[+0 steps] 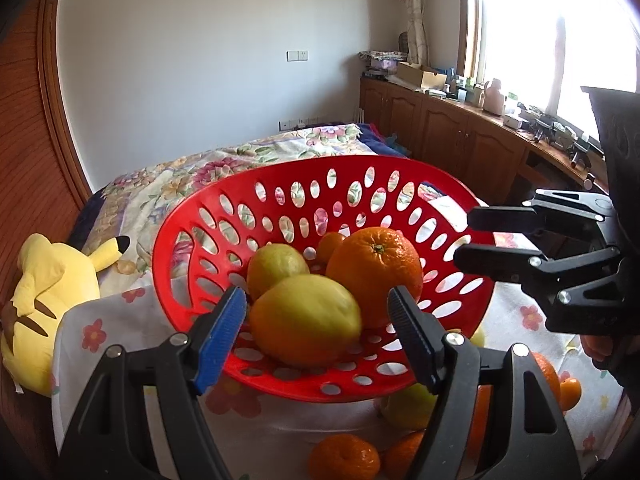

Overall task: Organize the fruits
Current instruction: 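Lower the lemon and mandarin into the basket and open both tools, then grasp the large orange with the left tool while the right tool grasps a mandarin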

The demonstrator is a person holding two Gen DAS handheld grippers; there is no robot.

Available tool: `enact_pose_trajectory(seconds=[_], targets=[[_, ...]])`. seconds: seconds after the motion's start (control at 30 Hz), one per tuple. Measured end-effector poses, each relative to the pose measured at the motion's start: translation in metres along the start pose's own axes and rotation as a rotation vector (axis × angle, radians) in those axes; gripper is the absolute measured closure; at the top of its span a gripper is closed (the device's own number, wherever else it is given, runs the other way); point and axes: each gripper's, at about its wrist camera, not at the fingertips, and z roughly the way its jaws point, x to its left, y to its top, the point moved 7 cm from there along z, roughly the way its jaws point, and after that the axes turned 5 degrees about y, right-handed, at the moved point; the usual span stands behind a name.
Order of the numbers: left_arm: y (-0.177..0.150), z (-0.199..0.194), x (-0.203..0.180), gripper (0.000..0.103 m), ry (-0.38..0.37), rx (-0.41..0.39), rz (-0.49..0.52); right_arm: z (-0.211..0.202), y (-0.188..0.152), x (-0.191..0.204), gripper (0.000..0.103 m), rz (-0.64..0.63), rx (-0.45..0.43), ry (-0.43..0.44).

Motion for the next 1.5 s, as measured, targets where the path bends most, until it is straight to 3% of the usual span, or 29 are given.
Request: enact_pose_trajectory(seconds=[0.37,0.6,1.13,1.5], targets=[[-0.006,-0.040,-0.008,0.029,-0.002,-0.051,-0.014,-0.028,-0.009,0.009,0.058,0.028,-0.031,-0.011],[-0.030,-0.072,-0.021,0.029,-0.027,-0.077,-0.022,-0.057,-0.027,0.020,0.055,0.062,-0.057,-0.031],[-0.071,-0.110,-0.067,0.029,-0.094,-0.083,0.015,-0.101,-0.127,0.026,0.054,0.187,-0.019,-0.092],[-0.080,-0.107,-0.091,0.029,-0.130,-0.065,0.047,-0.105,-0.160,0.030,0.057,0.209,0.023,-0.085]])
